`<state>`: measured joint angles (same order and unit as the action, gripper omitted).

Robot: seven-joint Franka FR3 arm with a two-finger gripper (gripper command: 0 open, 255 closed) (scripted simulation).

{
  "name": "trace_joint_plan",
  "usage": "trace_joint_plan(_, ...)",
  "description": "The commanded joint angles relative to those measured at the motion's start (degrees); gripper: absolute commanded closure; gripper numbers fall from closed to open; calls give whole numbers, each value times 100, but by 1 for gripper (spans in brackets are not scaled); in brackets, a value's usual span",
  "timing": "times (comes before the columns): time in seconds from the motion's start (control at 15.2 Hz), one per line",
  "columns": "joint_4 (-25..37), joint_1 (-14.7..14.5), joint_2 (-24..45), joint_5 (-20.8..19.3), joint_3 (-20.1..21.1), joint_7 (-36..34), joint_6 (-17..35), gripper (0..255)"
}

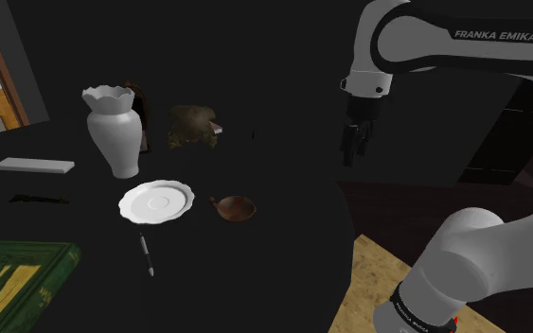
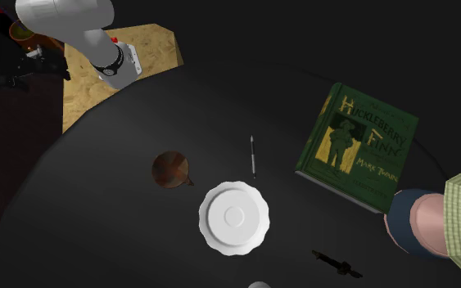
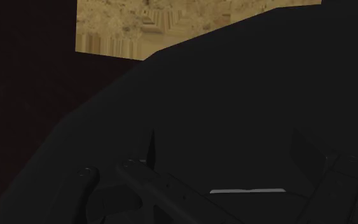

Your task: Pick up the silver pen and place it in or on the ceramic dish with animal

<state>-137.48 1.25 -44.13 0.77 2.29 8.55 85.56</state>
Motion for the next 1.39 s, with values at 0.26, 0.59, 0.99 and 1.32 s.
trace_joint_plan(0.26,-105,-145,210,380,521,-650,400,0)
trace_joint_plan(0.59,-59,-292,676,763,1176,-1447,949,0)
trace_joint_plan(0.99,258,-369,1507,997,1962,-2416,1628,0)
trace_joint_plan(1.32,737,-344,2404,904,2605,-3289,2154,0)
